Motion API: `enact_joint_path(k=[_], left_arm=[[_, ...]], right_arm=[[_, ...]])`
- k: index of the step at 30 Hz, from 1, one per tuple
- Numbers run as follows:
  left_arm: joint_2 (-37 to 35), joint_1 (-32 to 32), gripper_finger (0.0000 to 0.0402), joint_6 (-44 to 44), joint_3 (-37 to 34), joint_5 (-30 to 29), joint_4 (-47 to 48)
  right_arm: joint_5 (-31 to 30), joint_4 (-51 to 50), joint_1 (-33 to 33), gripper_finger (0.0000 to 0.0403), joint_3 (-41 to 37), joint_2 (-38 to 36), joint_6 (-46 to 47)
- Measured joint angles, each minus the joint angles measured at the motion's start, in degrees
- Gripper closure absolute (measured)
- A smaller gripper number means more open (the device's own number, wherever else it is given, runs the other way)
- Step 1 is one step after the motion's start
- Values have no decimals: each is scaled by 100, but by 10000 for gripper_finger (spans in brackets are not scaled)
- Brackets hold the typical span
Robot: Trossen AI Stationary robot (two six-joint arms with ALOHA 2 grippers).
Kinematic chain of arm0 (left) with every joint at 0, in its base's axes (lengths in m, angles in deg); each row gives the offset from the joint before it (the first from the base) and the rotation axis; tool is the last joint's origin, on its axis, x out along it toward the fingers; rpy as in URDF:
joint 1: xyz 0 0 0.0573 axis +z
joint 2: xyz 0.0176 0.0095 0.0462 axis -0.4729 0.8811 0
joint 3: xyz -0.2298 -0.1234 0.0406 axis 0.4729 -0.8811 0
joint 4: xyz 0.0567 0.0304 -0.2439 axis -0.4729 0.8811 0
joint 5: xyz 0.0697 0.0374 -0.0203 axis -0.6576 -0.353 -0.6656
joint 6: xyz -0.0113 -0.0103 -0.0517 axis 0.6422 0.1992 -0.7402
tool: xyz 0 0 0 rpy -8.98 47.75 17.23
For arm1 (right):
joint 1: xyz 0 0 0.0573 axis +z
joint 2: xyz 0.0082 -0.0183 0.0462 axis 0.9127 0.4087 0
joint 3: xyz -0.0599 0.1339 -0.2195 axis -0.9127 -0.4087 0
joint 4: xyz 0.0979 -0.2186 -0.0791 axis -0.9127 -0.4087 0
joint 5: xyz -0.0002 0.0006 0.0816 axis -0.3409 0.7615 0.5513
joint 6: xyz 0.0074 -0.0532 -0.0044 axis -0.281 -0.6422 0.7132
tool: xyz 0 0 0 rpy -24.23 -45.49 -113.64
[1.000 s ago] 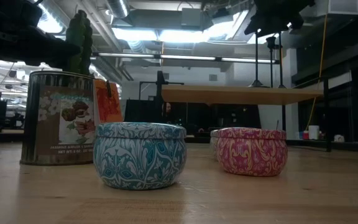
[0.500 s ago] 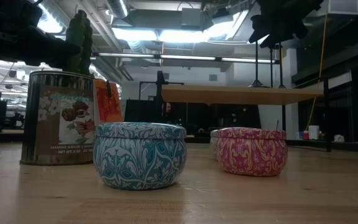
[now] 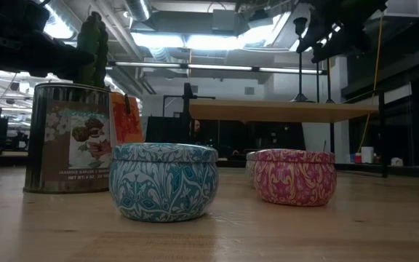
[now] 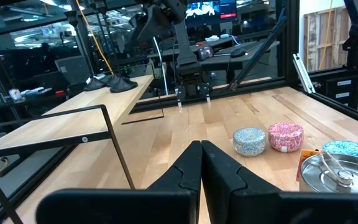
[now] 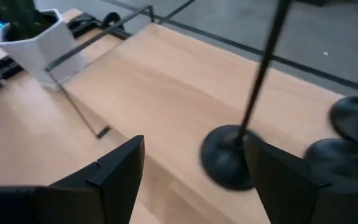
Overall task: Pick & Place candle stick holders
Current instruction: Put the black candle holder on the shelf
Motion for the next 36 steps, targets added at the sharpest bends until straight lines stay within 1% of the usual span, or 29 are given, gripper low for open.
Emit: enact_joint_path(k=[6, 12, 21, 29, 32, 36], left_arm=[[-1, -1, 398, 0, 1, 0, 1], [1, 0, 398, 0, 0, 0, -1], [-1, 0, 398, 0, 0, 2, 1], [0, -2, 398, 0, 1, 0, 1], [-1, -1, 398, 0, 1, 1, 1], [-1, -1, 398, 0, 1, 0, 1]], right_arm=[[-80, 12, 231, 123, -2, 254, 501], [-130, 571, 235, 123, 0, 523, 616], [589, 916, 236, 123, 0, 668, 621], [898, 944, 236, 123, 0, 668, 615], [976, 942, 236, 134, 0, 668, 600], [1115, 940, 236, 176, 0, 668, 476]])
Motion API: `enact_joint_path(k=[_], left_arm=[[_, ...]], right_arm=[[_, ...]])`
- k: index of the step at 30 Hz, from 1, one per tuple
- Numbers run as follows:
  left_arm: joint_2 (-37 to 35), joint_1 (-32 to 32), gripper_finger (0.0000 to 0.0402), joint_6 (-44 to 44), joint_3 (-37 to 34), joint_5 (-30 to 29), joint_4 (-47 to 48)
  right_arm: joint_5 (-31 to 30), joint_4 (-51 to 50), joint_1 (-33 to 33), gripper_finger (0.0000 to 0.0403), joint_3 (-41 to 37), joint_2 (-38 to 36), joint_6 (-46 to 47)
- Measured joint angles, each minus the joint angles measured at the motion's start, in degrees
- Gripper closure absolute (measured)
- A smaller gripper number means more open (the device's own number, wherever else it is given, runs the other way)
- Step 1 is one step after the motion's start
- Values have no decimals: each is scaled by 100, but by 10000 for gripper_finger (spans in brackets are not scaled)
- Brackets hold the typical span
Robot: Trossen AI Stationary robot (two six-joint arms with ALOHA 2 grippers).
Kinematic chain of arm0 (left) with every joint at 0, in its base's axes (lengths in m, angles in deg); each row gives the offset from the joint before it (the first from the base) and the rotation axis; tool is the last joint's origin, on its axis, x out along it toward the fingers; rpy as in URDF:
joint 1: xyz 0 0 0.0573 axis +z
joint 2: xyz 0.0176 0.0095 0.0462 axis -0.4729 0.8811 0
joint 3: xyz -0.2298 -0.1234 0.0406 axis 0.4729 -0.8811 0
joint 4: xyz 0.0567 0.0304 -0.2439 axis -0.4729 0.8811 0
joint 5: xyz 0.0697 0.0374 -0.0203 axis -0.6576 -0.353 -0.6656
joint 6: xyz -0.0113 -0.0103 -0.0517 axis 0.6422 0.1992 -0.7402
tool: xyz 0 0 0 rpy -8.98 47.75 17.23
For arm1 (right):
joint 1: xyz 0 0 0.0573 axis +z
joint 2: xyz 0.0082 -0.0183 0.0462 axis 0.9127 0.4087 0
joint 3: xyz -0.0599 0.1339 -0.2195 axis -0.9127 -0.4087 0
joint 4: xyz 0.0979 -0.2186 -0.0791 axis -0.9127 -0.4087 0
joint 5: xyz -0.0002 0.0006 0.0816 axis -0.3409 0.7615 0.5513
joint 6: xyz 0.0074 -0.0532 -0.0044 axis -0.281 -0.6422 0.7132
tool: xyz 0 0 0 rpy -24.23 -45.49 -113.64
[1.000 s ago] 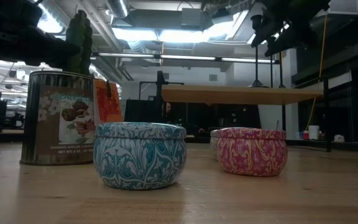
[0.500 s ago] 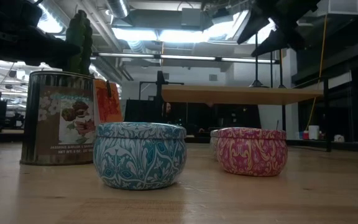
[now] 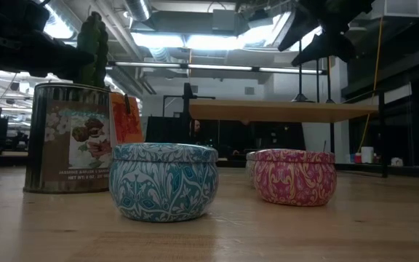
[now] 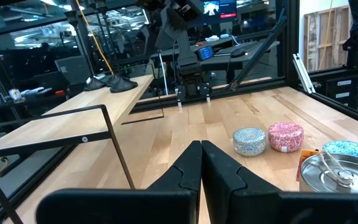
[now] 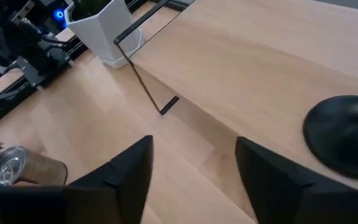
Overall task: Pick & Place candle stick holders
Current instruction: Put the black candle holder on the shelf
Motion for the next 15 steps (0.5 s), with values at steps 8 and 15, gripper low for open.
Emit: enact_joint_path(k=[8, 15], left_arm=[[1, -1, 398, 0, 0, 0, 0], [0, -1, 398, 0, 0, 0, 0]], right_arm=[[134, 13, 0, 302, 0, 0, -30], [310, 106, 0, 375, 0, 0, -32]])
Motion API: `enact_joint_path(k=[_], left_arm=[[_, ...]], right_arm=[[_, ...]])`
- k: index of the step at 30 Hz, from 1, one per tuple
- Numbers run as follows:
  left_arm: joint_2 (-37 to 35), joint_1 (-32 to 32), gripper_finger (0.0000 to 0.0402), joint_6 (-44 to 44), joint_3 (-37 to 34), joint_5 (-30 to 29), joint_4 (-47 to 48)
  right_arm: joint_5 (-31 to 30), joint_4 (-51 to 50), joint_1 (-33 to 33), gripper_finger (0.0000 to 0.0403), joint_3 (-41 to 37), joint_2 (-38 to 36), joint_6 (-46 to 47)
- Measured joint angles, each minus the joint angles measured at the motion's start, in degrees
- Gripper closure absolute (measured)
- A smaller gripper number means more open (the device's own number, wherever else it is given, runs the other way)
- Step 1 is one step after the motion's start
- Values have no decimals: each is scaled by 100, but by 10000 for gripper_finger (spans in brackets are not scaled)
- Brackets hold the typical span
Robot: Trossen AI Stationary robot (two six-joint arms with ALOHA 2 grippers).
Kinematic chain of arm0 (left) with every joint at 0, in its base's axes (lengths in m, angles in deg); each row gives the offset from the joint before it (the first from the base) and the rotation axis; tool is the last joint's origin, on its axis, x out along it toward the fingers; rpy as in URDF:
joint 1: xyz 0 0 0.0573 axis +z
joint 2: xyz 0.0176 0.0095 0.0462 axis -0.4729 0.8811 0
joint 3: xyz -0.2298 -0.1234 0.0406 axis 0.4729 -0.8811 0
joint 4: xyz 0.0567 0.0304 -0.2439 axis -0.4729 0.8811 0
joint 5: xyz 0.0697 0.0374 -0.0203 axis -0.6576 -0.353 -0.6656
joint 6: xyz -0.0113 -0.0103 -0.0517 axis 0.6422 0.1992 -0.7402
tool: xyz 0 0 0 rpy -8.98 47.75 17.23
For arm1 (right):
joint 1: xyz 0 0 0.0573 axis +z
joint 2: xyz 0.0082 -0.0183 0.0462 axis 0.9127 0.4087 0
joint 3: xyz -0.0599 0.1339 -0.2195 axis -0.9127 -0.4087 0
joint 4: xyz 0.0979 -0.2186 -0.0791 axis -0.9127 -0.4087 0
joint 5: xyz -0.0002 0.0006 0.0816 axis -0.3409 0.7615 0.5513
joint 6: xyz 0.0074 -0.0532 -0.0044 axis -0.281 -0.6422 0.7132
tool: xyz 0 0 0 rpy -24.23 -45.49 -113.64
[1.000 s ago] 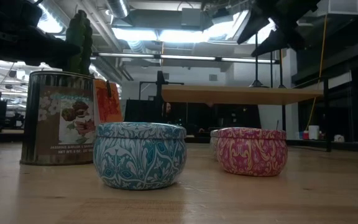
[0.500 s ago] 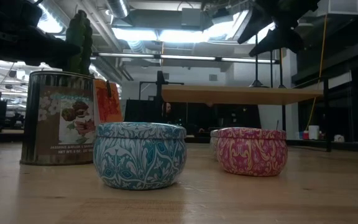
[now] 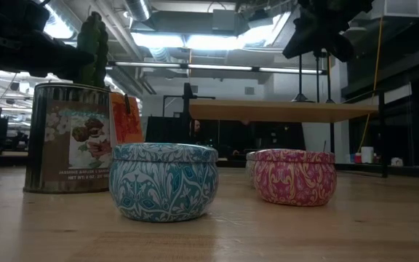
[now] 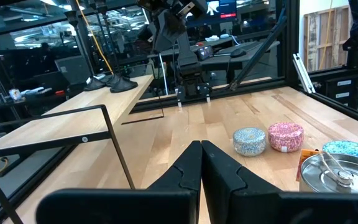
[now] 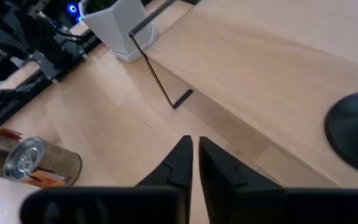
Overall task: Pick & Place candle stick holders
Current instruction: Put the black candle holder on the shelf
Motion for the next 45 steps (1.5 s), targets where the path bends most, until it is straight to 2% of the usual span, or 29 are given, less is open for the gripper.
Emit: enact_joint_path(k=[9, 17, 25, 29, 36, 42, 45], left_arm=[[1, 1, 398, 0, 0, 0, 0], [1, 1, 398, 0, -2, 0, 0], [1, 1, 398, 0, -1, 0, 0], [1, 0, 398, 0, -2, 0, 0], [1, 0, 398, 0, 0, 0, 0], [2, 0, 398, 0, -2, 0, 0], [0, 1, 398, 0, -1, 0, -1]], right_arm=[[14, 468, 0, 392, 0, 137, -864], [1234, 615, 0, 392, 2, 337, -2089], [1337, 643, 0, 392, 2, 378, -2093], [1171, 655, -41, 392, 2, 378, -2129], [1094, -150, -112, 392, 2, 374, -2872], [-209, -980, -224, 392, 2, 374, -2198], [-343, -1134, -452, 392, 2, 374, -1828]])
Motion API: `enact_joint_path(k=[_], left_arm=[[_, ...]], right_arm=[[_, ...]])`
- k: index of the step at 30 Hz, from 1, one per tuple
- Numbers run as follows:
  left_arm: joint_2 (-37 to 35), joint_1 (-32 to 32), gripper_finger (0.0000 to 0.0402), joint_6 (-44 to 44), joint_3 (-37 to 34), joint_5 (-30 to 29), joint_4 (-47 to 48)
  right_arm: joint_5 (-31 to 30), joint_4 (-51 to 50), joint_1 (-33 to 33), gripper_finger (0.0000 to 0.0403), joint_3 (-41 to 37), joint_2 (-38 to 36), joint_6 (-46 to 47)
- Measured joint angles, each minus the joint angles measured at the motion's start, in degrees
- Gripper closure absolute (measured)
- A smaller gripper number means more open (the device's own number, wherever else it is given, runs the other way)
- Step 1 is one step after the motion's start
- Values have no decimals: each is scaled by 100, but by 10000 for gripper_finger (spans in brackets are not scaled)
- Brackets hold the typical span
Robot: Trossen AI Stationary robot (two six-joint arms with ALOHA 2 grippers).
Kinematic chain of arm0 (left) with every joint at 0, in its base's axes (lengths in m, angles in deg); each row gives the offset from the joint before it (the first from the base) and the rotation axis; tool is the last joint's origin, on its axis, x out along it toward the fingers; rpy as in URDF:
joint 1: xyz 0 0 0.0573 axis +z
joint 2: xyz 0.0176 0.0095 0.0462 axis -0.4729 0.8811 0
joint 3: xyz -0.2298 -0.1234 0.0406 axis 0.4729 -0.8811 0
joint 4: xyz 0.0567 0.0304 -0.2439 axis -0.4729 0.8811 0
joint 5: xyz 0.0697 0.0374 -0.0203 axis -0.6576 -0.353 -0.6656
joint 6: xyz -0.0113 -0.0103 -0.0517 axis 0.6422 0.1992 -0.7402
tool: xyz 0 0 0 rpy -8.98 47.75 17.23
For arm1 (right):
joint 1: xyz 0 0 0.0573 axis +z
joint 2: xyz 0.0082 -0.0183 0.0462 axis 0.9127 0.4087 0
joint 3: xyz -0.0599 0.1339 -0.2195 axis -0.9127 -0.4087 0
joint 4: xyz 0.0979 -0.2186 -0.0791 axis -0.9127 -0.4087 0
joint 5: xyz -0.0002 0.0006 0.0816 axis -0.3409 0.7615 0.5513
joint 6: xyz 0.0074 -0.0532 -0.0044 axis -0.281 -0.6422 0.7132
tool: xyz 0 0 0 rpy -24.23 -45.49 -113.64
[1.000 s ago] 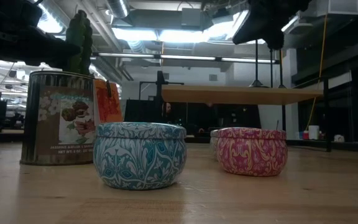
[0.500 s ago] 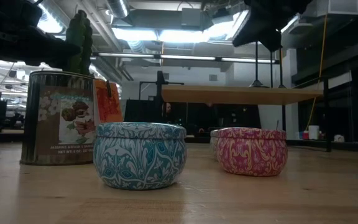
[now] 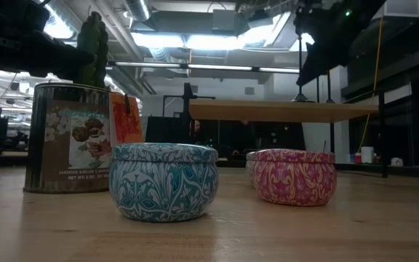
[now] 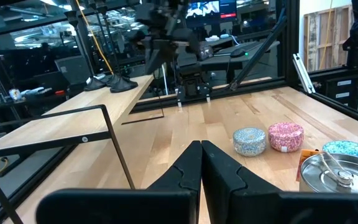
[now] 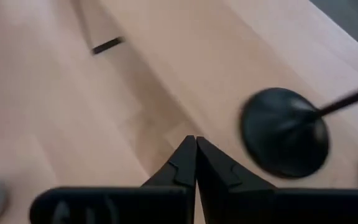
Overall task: Pick & Place candle stick holders
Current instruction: Put the black candle holder on the shelf
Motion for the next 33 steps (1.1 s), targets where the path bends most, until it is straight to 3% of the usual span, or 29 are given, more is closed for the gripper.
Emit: enact_joint_path(k=[7, 15, 23, 33], left_arm=[[2, 1, 398, 0, 1, 0, 1], [2, -1, 398, 0, 0, 0, 1], [2, 1, 398, 0, -1, 0, -1], [2, -1, 398, 0, -1, 0, 1]], right_arm=[[234, -12, -547, 392, 0, 39, 272], [309, 39, -625, 392, 0, 209, 226], [-19, 153, -712, 392, 14, 654, 342], [-361, 188, -811, 392, 2, 697, 353]])
